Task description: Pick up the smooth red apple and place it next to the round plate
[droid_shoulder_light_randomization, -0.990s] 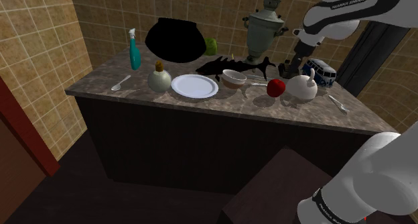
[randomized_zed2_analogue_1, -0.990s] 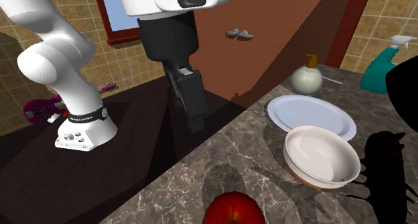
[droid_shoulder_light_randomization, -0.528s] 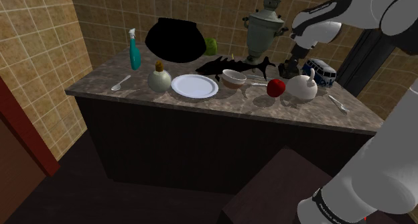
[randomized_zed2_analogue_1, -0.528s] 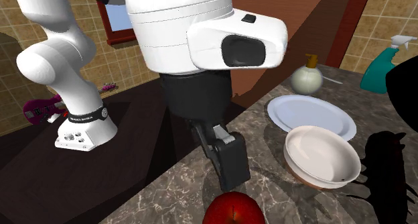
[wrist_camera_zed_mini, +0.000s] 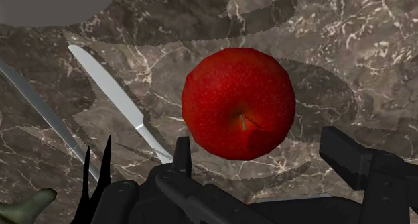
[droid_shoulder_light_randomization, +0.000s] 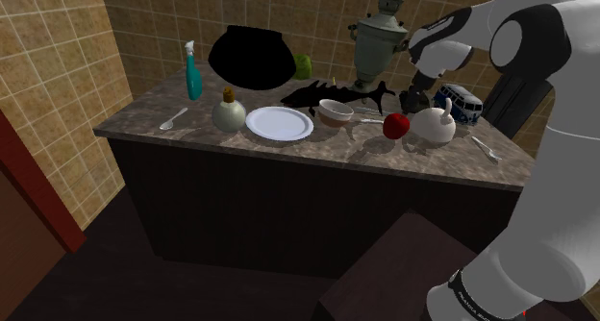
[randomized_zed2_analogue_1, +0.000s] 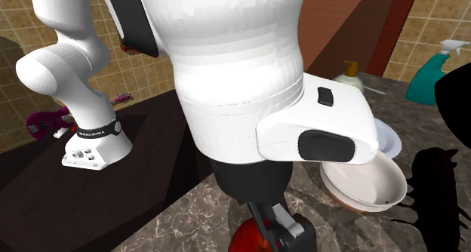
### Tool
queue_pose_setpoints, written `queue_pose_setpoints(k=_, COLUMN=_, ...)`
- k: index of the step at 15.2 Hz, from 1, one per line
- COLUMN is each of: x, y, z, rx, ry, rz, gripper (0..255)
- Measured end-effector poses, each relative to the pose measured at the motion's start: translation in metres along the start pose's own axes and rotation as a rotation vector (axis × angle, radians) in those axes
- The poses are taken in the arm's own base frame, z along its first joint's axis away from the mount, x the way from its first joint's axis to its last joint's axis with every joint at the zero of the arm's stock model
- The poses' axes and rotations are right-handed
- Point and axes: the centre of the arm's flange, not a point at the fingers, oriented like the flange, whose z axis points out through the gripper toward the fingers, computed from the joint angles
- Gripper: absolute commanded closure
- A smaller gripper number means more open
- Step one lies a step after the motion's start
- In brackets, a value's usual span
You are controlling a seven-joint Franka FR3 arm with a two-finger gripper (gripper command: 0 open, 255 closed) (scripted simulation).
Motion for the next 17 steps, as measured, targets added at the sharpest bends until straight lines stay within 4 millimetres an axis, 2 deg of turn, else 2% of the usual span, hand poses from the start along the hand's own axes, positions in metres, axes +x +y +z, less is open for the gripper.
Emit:
queue_pose_setpoints(k=4, x=-0.001, y=0.001, z=0.017, rx=0.000, ry=0.000, rz=0.000, gripper=0)
queue_pose_setpoints(k=10, x=-0.001, y=0.001, z=0.019, rx=0.000, ry=0.000, rz=0.000, gripper=0)
queue_pose_setpoints(k=11, x=-0.001, y=0.001, z=0.019, rx=0.000, ry=0.000, rz=0.000, gripper=255)
queue_pose_setpoints(k=17, x=-0.001, y=0.001, z=0.019, rx=0.000, ry=0.000, rz=0.000, gripper=255)
